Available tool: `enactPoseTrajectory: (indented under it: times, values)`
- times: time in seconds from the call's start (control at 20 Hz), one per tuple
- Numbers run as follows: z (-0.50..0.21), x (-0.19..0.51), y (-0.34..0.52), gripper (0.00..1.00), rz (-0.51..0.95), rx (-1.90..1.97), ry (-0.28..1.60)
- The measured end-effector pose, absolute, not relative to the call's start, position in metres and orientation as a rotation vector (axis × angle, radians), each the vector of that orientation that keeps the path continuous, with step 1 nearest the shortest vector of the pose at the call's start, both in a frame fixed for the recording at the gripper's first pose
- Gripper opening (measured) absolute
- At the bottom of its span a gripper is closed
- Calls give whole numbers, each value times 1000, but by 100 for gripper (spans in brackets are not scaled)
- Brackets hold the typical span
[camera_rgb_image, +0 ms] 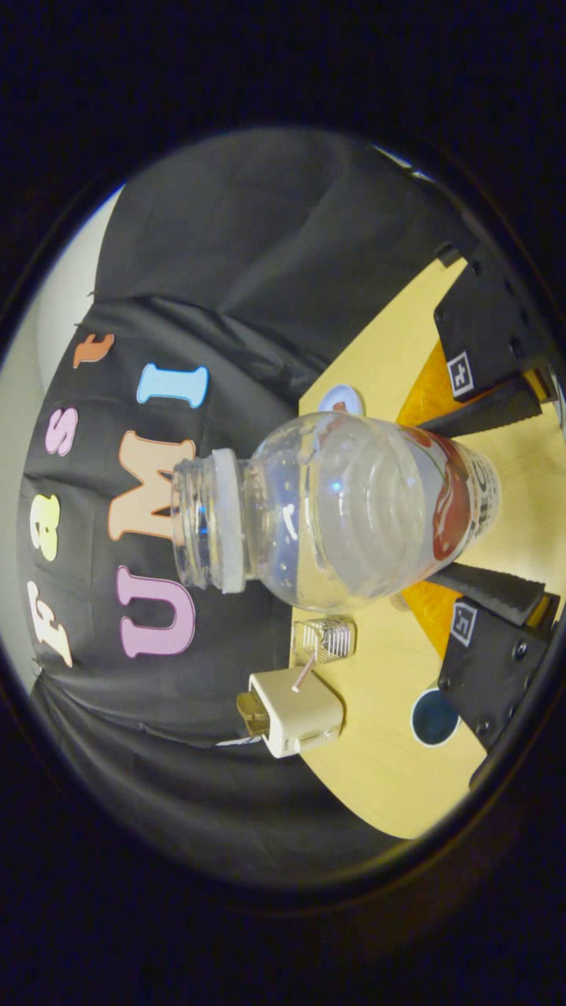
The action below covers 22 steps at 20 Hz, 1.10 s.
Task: Take the bottle from table, then pour the juice into the cup, finally place the bottle on the coaster
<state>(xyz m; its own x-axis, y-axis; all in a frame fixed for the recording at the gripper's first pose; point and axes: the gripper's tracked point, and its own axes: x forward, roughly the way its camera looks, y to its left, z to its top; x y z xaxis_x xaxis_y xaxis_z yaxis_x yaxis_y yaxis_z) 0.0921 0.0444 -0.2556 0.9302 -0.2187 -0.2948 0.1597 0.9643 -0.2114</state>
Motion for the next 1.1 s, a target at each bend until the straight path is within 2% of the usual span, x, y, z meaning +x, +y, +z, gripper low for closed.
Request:
enactPoseTrajectory:
  times: [0.55, 1.1]
  values:
    - [-239, 67, 44, 78, -255, -493, 305]
    - [-217, 81, 56, 78, -277, -857, 216]
